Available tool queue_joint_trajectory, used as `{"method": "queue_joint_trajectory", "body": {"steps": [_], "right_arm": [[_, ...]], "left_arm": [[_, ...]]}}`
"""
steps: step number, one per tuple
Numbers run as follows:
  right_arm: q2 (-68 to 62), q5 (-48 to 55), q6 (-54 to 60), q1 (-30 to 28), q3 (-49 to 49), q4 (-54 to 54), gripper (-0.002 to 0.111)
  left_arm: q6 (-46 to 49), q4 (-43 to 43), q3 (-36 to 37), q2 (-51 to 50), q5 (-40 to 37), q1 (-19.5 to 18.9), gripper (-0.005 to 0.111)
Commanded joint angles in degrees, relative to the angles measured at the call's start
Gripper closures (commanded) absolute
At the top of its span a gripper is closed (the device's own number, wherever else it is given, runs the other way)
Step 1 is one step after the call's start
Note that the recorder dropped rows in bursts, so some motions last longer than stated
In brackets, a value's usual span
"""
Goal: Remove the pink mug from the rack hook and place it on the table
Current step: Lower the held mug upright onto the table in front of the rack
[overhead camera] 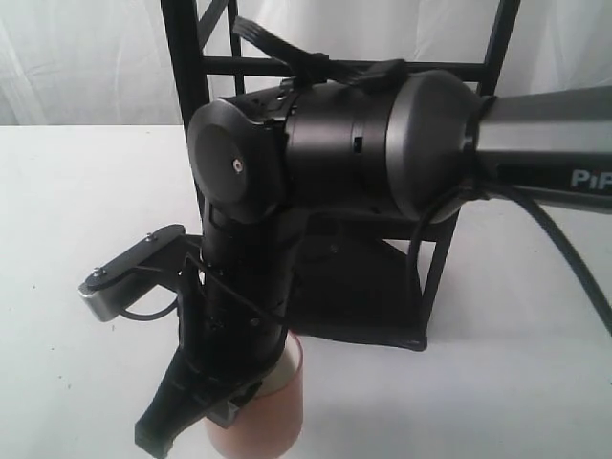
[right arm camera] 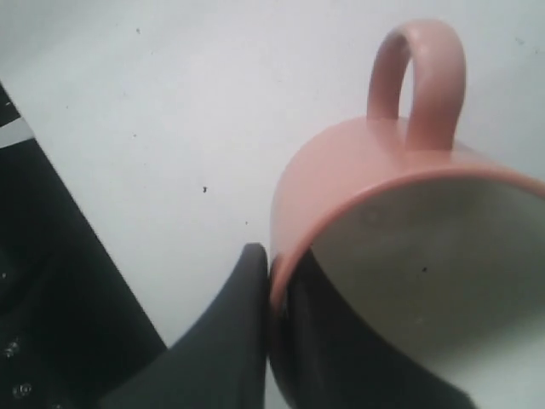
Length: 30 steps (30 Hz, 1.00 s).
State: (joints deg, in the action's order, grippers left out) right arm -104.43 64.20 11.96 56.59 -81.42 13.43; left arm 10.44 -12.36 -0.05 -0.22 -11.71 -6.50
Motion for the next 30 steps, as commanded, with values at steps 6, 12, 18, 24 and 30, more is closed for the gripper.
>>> {"method": "queue_joint_trajectory", "body": {"steps": [6,12,18,24,30], "right_arm": [[-0.24,-10.22,-0.82,0.03,-0.64,-0.28,0.108],[-1.16,-12.68,-0.82,0.03,-0.64,-0.4,0.108],[-1.16,-14.24,-0.13,0.03,0.24,-0.4,0.108],[-1.3,-14.8,-0.13,0.03,0.79,-0.54,0.108],[-3.14,-12.6,-0.13,-0.07,0.79,-1.32,0.108]], "left_arm": [[0.08,-0.38,0.05,0.22,0.05,0.48,0.107],[0.08,-0.38,0.05,0.22,0.05,0.48,0.107],[0.08,-0.38,0.05,0.22,0.05,0.48,0.107],[0.08,-0.38,0.05,0.22,0.05,0.48,0.107],[0.08,-0.38,0.05,0.22,0.05,0.48,0.107]]}}
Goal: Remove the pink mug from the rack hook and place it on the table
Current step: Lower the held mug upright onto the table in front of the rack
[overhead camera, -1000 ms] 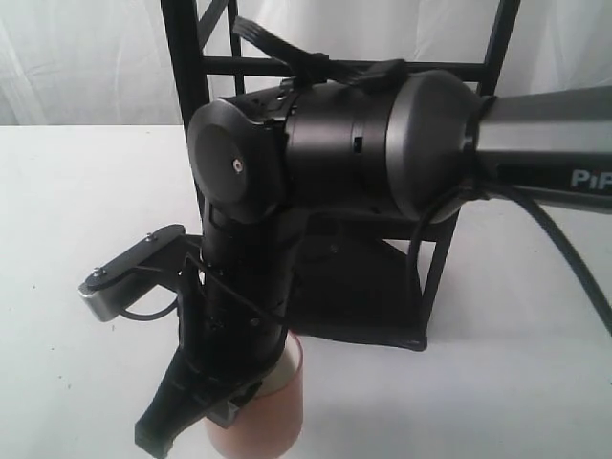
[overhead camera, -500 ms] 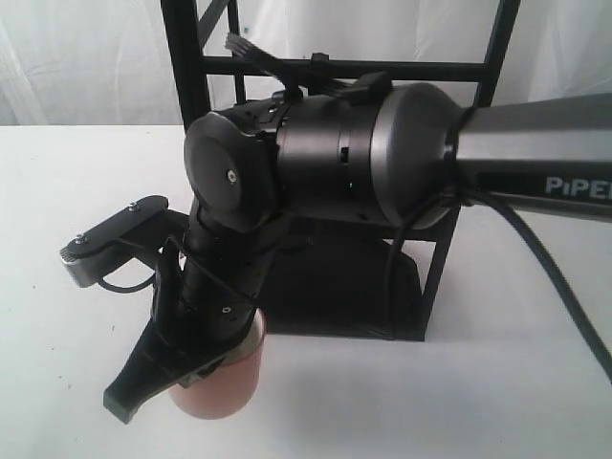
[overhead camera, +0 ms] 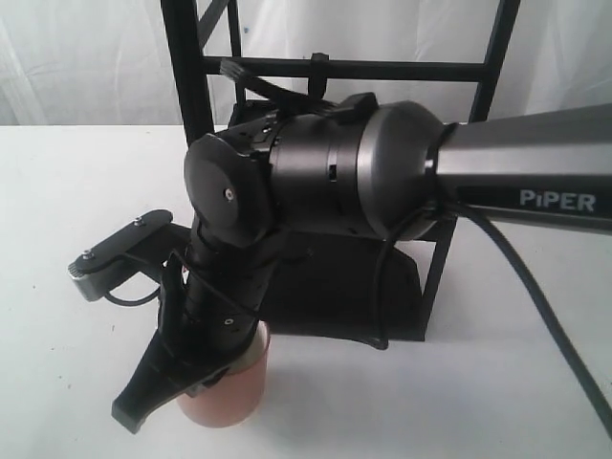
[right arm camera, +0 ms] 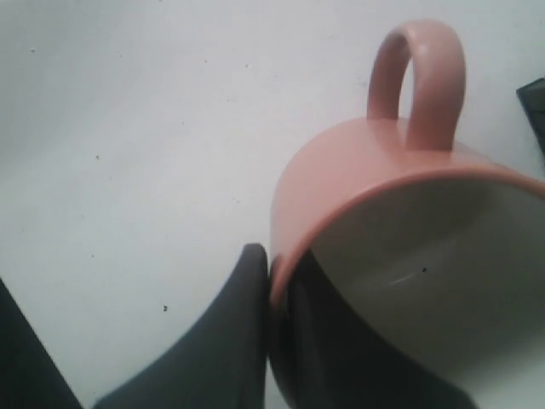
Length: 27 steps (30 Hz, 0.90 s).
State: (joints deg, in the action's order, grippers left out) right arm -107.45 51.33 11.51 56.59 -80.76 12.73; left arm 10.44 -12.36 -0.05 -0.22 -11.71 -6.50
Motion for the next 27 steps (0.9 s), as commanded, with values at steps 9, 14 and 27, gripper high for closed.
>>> {"method": "queue_joint_trajectory", "body": {"steps": [9,14,27], "right_arm": [[-1.4,-2.06,0.33,-0.07,0.13,-2.9,0.108],[-2.37,-1.3,0.33,-0.07,0.13,-3.17,0.108],[-2.45,-1.19,0.33,-0.07,0.13,-3.32,0.102]], "left_arm": [[0.08,-0.38,0.05,0.22,0.05,0.48,0.107],[0.08,-0.38,0.05,0.22,0.05,0.48,0.107],[0.08,-0.38,0.05,0.22,0.05,0.48,0.107]]}}
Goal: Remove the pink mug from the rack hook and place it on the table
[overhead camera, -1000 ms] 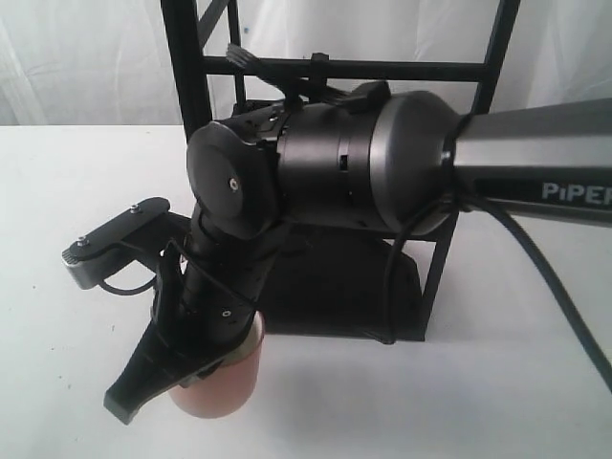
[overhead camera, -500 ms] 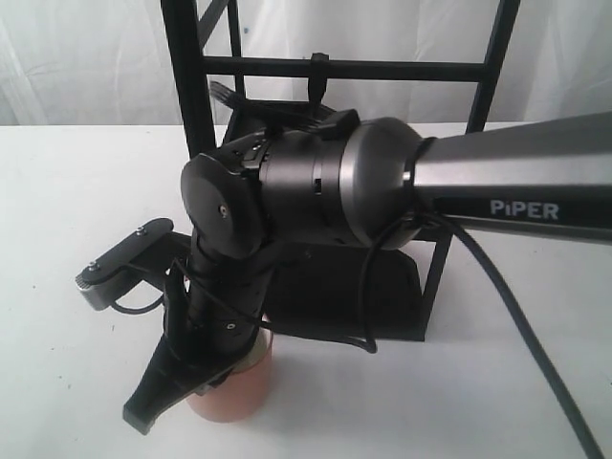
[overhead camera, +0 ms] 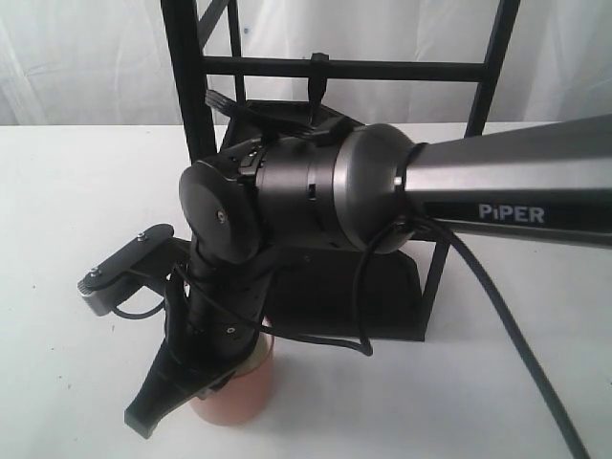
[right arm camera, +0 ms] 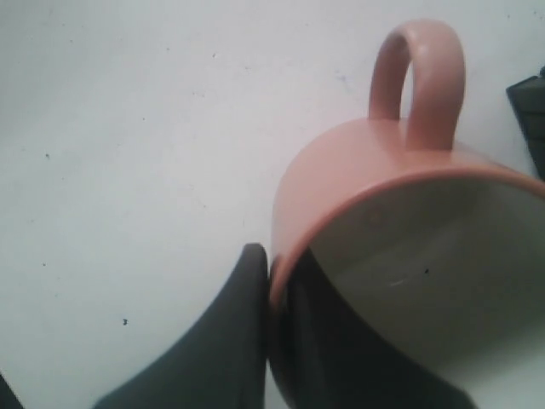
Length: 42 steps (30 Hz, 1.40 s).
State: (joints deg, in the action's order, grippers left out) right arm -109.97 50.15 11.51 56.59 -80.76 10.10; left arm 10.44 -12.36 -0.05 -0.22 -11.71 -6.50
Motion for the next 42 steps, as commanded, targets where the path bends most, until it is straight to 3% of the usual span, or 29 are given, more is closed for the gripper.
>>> {"method": "queue_joint_trajectory", "body": {"steps": [1,5,13,22,30,33,37,42], "right_arm": [[0.07,-0.01,0.33,-0.07,0.13,-0.69,0.099],[0.07,-0.12,0.33,-0.07,0.13,-0.69,0.092],[3.53,0.63,0.23,-0.07,0.02,-0.99,0.091],[12.43,13.27,-2.36,-0.07,1.29,-0.99,0.092],[19.73,14.66,-3.04,-0.07,14.1,-0.89,0.108],[24.26,14.66,-3.18,-0.07,19.62,-1.14,0.108],[32.18,15.69,-8.44,-0.07,26.56,-9.02,0.108],[42.44,19.82,-25.7,-0.89,33.48,-34.97,0.108]], "left_arm": [[0.08,-0.38,0.05,0.22,0.05,0.48,0.107],[0.08,-0.38,0.05,0.22,0.05,0.48,0.107],[0.08,-0.38,0.05,0.22,0.05,0.48,0.107],[0.08,-0.38,0.05,0.22,0.05,0.48,0.107],[0.08,-0.38,0.05,0.22,0.05,0.48,0.107],[0.08,-0.38,0.05,0.22,0.05,0.48,0.107],[0.08,-0.38,0.05,0.22,0.05,0.48,0.107],[0.08,-0.38,0.05,0.22,0.05,0.48,0.107]]}}
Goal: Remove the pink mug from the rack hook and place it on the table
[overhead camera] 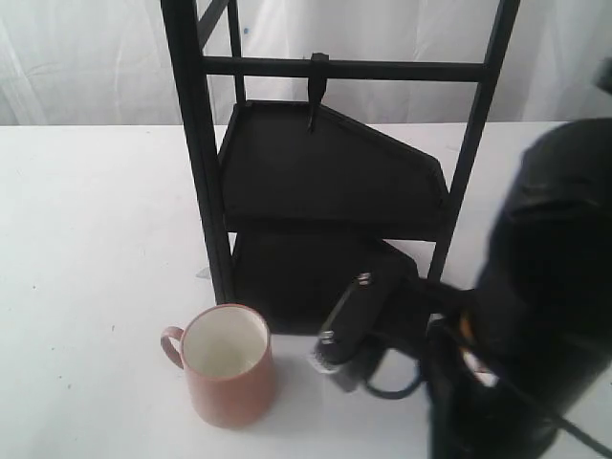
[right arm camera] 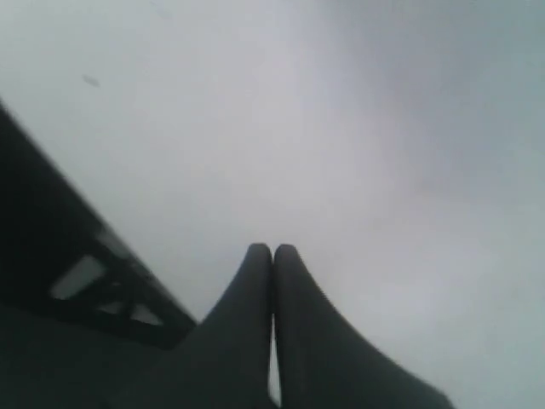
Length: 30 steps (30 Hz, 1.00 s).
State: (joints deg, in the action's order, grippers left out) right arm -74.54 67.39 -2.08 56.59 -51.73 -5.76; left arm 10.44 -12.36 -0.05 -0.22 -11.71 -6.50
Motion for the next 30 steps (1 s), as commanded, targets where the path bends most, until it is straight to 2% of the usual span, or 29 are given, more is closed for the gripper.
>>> {"method": "queue_joint_trajectory", "body": {"steps": [1,5,10,13,15,18,21,25,30], "right_arm": [[8.89,2.57,-14.46,-1.95,5.41,-24.18,0.108],[15.38,2.57,-16.0,-10.3,7.11,-35.18,0.108],[16.76,-3.18,-12.64,-25.53,7.11,-34.78,0.108],[13.71,-8.86,-12.78,-34.31,7.11,-28.08,0.108],[9.16,-12.1,-10.67,-41.58,7.11,-17.98,0.108],[1.09,-12.91,2.74,-49.92,7.11,-0.83,0.108],[-4.83,-13.72,7.67,-52.57,7.11,8.13,0.108],[-5.5,-20.3,6.62,-52.57,7.84,9.21,0.108],[5.52,-42.81,6.43,-52.57,14.98,17.3,0.108]], "left_arm": [[0.08,-0.38,0.05,0.22,0.05,0.48,0.107],[0.08,-0.38,0.05,0.22,0.05,0.48,0.107],[0.08,-0.38,0.05,0.22,0.05,0.48,0.107],[0.08,-0.38,0.05,0.22,0.05,0.48,0.107],[0.08,-0.38,0.05,0.22,0.05,0.48,0.107],[0.08,-0.38,0.05,0.22,0.05,0.48,0.107],[0.08,-0.38,0.05,0.22,0.05,0.48,0.107],[0.08,-0.38,0.05,0.22,0.05,0.48,0.107],[0.08,-0.38,0.05,0.22,0.05,0.48,0.107]]}}
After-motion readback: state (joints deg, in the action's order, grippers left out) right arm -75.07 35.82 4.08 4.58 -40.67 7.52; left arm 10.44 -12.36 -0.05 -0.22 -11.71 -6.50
